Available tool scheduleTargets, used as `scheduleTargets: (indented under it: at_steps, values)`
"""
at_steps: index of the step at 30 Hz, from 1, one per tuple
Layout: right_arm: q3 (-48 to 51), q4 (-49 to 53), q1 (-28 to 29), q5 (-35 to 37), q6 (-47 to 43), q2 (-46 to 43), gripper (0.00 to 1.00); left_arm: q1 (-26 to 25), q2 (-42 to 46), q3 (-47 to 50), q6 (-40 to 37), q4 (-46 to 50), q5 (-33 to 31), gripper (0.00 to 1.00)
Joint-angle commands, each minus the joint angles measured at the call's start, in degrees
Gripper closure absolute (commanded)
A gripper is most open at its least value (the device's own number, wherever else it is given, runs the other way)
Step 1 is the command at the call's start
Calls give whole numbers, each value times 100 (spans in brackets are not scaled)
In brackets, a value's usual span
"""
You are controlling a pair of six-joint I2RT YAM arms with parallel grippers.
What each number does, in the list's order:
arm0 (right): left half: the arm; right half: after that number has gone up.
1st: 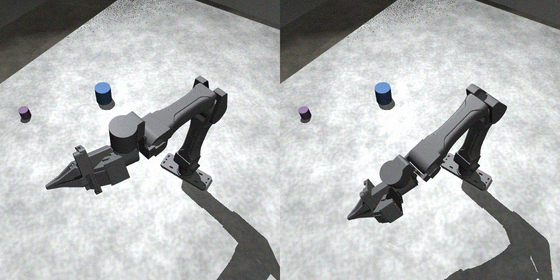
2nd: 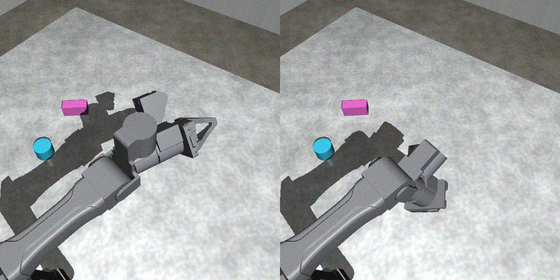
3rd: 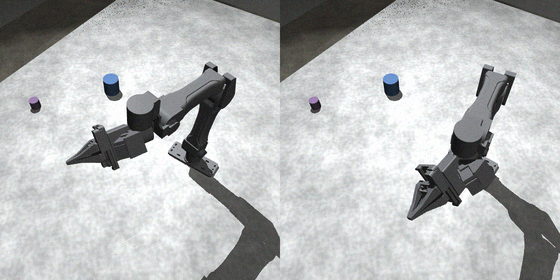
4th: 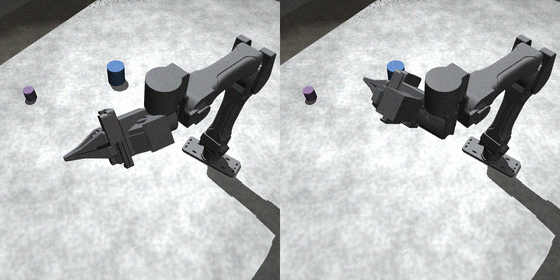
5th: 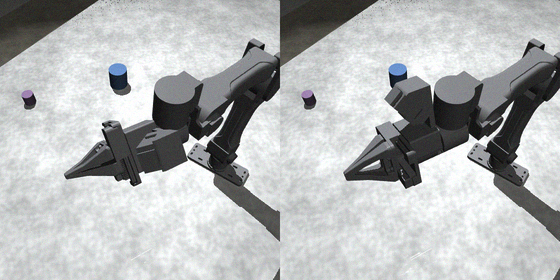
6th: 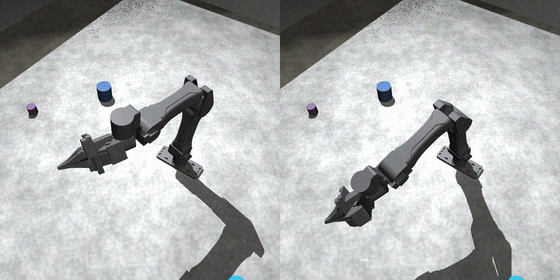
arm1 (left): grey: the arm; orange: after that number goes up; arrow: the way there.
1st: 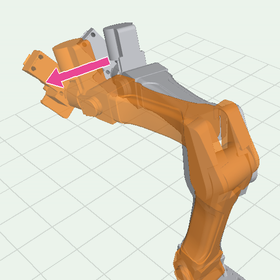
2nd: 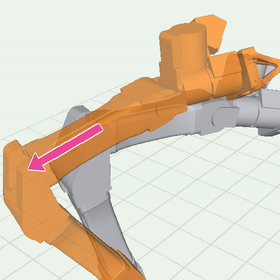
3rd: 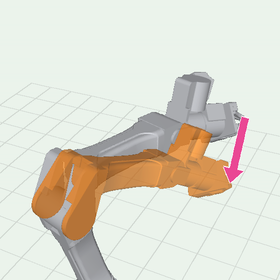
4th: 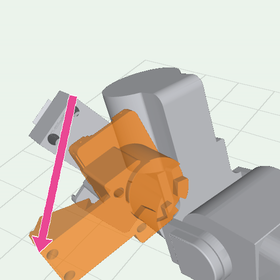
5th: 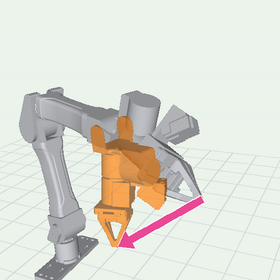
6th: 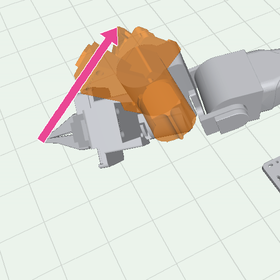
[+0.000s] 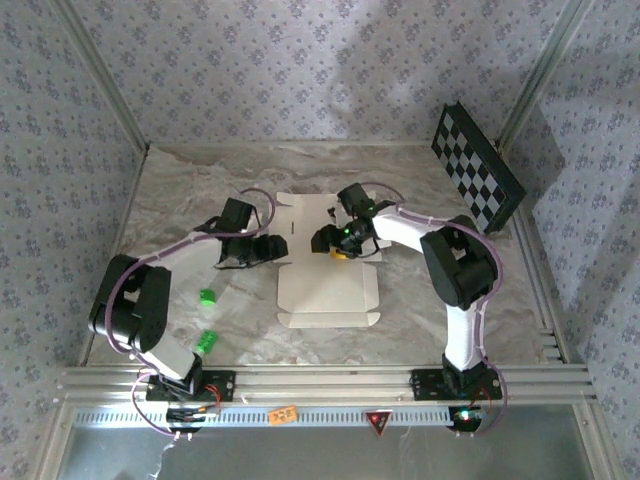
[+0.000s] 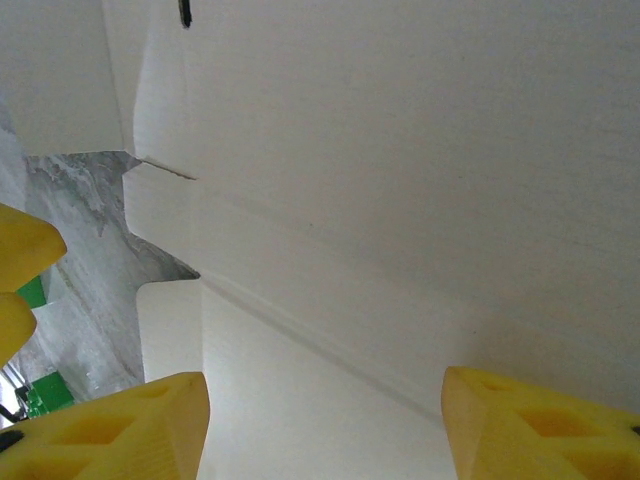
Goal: Fold the paper box
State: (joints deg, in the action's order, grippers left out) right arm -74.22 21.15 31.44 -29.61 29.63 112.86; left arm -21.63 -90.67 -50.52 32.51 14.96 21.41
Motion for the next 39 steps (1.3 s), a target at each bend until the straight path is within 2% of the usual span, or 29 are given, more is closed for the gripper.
scheduleTargets:
  at_steps: [1, 6, 16, 26, 39]
  values:
    - [130, -37, -7, -63, 61, 199, 36, 27, -141, -1, 100, -45, 24, 36]
    - [311, -234, -105, -201, 131, 270, 39, 27, -296, -15, 115, -155, 109, 29]
    - [539, -437, -210, -362, 201, 230, 40, 25, -587, -45, 186, -402, 208, 28]
    - [540, -452, -211, -330, 192, 211, 41, 45, -701, -51, 137, -556, 107, 32]
    - [540, -423, -203, -327, 157, 163, 41, 55, -684, -166, 161, -589, 83, 44]
